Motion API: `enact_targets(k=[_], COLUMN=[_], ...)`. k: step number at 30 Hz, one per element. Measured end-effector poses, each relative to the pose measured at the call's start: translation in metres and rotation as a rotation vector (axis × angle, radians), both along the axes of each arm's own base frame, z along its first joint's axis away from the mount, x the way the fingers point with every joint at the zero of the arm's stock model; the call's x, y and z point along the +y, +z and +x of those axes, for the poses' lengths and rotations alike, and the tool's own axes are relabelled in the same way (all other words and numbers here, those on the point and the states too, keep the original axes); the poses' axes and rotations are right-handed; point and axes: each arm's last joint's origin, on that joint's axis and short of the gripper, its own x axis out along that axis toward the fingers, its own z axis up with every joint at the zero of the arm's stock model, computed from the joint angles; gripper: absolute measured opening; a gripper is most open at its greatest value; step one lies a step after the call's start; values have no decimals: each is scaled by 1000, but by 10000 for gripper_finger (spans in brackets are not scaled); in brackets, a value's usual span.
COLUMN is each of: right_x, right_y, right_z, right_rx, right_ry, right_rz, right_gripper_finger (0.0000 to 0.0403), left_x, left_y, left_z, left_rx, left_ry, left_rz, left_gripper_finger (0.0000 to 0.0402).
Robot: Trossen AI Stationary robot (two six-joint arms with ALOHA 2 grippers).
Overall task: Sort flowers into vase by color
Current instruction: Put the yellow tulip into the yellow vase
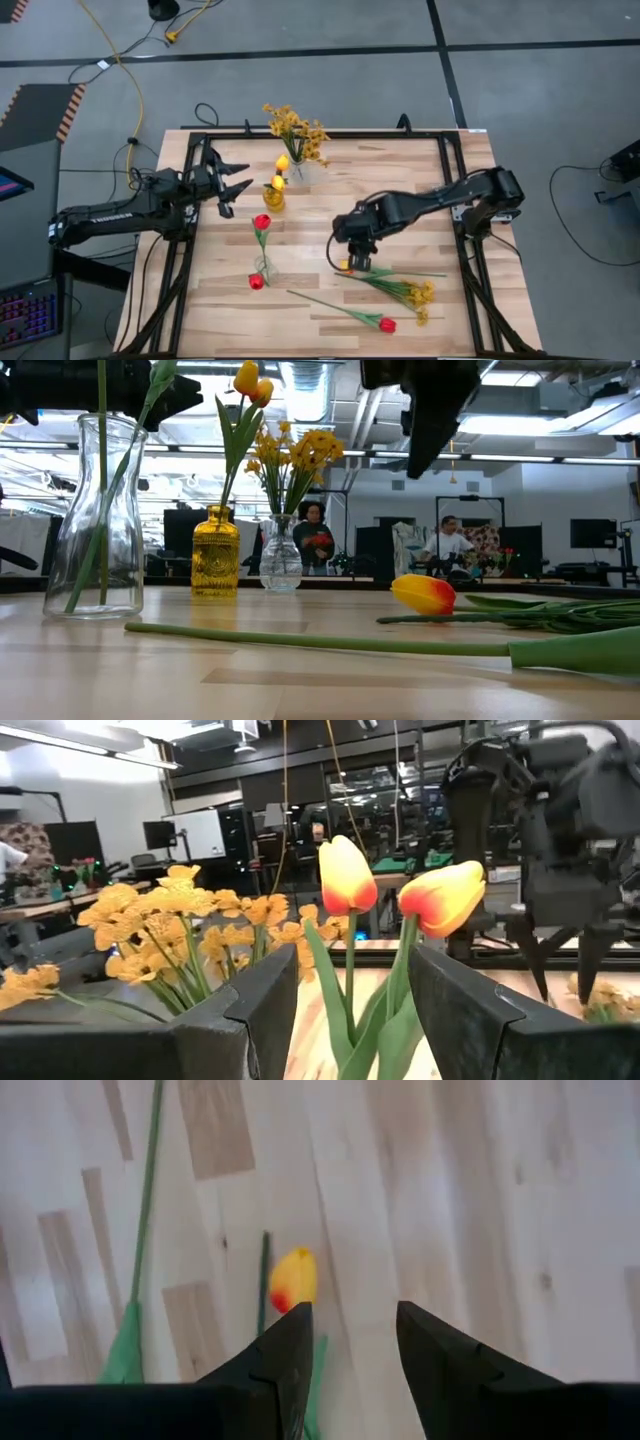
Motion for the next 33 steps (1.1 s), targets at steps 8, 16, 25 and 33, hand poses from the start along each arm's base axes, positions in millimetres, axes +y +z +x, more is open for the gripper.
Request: enact_targets(k=[8, 16, 25, 33], right_x=[24, 33, 31, 30], right_y=[-39, -71, -95, -104], right_z=[-10, -22, -26, -30], right_rx=[5, 3, -53, -53], right_ry=[40, 74, 74, 79], right_rz=[11, 11, 23, 21], right_gripper_finger=[171, 171, 171, 171], left_x=[-1, -1, -1, -1], left_y=[0, 0, 0, 0], left_z=[0, 0, 0, 0], left_rx=[-1, -5, -6, -6], left_ry=[-31, -35, -35, -35], left_rz=[-5, -19, -23, -23], left_gripper_finger=[179, 179, 179, 179])
